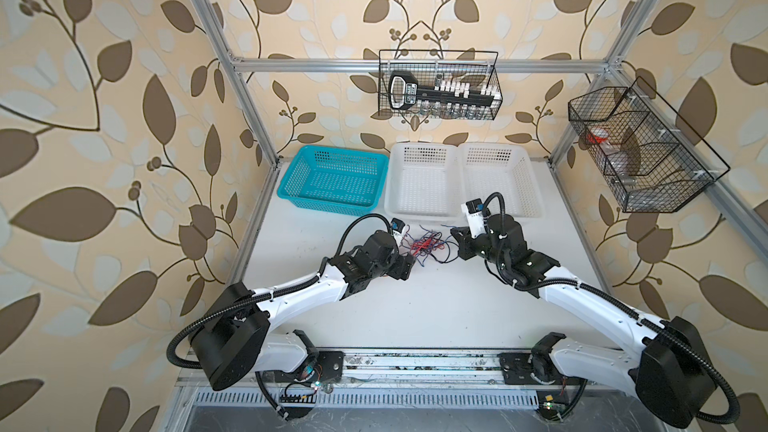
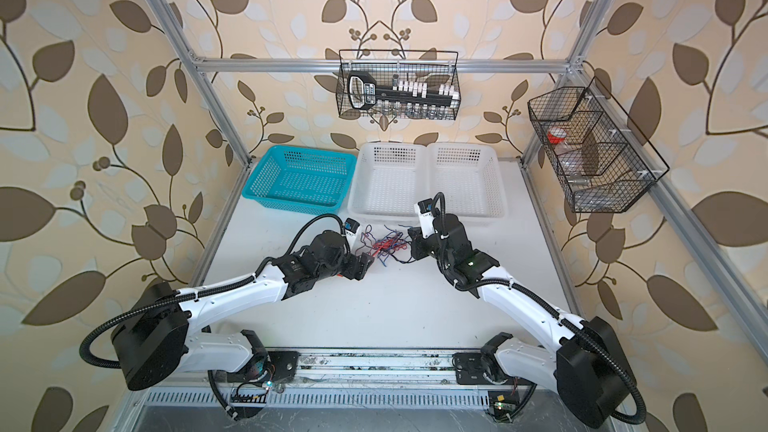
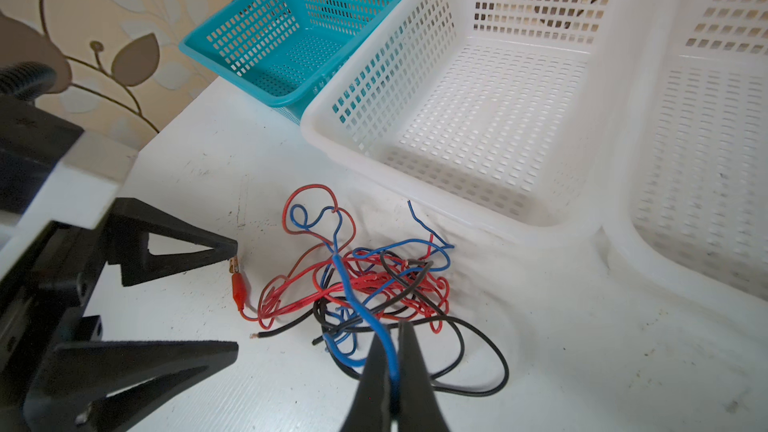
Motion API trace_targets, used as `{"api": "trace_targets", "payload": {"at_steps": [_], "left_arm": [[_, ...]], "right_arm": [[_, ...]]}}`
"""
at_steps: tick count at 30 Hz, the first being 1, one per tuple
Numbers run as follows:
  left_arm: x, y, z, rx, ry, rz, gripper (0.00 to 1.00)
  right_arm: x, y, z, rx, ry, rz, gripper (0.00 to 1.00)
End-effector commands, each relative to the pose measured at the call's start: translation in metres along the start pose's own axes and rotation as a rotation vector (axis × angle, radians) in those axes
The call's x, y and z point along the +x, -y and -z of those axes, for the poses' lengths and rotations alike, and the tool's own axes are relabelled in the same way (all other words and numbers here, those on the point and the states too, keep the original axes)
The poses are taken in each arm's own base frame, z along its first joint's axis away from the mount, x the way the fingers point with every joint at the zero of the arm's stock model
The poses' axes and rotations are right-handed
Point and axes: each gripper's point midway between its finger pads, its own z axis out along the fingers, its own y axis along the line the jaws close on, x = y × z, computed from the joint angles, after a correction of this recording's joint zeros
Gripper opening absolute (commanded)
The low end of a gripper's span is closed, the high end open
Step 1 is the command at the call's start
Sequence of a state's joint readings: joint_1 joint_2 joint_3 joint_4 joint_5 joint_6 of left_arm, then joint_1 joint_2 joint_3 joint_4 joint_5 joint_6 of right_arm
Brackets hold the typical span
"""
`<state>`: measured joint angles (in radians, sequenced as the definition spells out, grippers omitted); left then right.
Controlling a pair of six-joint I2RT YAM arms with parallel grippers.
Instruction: Untangle the cables
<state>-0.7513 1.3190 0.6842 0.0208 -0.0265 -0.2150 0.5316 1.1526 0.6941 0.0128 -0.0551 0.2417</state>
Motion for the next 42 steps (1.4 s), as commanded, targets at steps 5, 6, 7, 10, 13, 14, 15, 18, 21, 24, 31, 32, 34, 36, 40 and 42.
{"api": "trace_targets", "payload": {"at_steps": [5, 6, 7, 10, 13, 14, 15, 18, 21, 24, 31, 32, 34, 36, 40, 42], "left_arm": [[-0.009, 0.011, -0.02, 0.053, 0.013, -0.02, 0.79], [-0.011, 0.011, -0.023, 0.051, 0.017, -0.02, 0.77], [-0.009, 0.009, -0.028, 0.039, 0.004, -0.019, 0.73], [-0.008, 0.007, -0.035, 0.025, -0.002, -0.017, 0.63], [-0.012, 0.009, -0.037, 0.033, 0.013, -0.008, 0.53], [-0.013, 0.01, -0.037, 0.036, 0.018, -0.007, 0.49], [-0.014, 0.01, -0.038, 0.038, 0.022, -0.006, 0.43], [-0.015, 0.009, -0.041, 0.03, 0.018, -0.004, 0.2], [-0.012, 0.003, -0.044, -0.002, 0.009, 0.006, 0.0], [-0.009, -0.007, -0.046, -0.056, 0.007, 0.02, 0.0], [0.004, -0.044, -0.041, -0.261, -0.022, 0.057, 0.0], [0.005, -0.047, -0.04, -0.277, -0.027, 0.058, 0.0], [0.01, -0.053, -0.038, -0.309, -0.042, 0.059, 0.0], [0.015, -0.058, -0.037, -0.335, -0.055, 0.061, 0.0], [0.022, -0.067, -0.036, -0.372, -0.07, 0.077, 0.0], [0.023, -0.07, -0.035, -0.384, -0.074, 0.08, 0.0]], "right_arm": [[-0.018, -0.014, 0.005, -0.064, 0.011, 0.018, 0.0], [-0.019, -0.016, 0.006, -0.075, 0.013, 0.018, 0.0], [-0.022, -0.018, 0.007, -0.085, 0.019, 0.017, 0.0], [-0.026, -0.023, 0.009, -0.107, 0.024, 0.019, 0.0], [-0.029, -0.025, 0.01, -0.117, 0.023, 0.018, 0.0], [-0.029, -0.025, 0.01, -0.118, 0.021, 0.019, 0.0], [-0.029, -0.026, 0.01, -0.12, 0.021, 0.019, 0.0], [-0.03, -0.025, 0.011, -0.116, 0.022, 0.019, 0.0], [-0.031, -0.023, 0.012, -0.105, 0.024, 0.017, 0.0], [-0.032, -0.017, 0.015, -0.072, 0.023, 0.02, 0.0], [-0.035, 0.012, 0.028, 0.012, 0.033, -0.019, 0.0], [-0.036, 0.017, 0.031, 0.024, 0.035, -0.025, 0.0], [-0.036, 0.028, 0.037, 0.054, 0.041, -0.035, 0.0], [-0.037, 0.037, 0.043, 0.076, 0.05, -0.048, 0.0], [-0.036, 0.055, 0.055, 0.123, 0.054, -0.062, 0.0], [-0.034, 0.062, 0.061, 0.151, 0.051, -0.065, 0.0]]}}
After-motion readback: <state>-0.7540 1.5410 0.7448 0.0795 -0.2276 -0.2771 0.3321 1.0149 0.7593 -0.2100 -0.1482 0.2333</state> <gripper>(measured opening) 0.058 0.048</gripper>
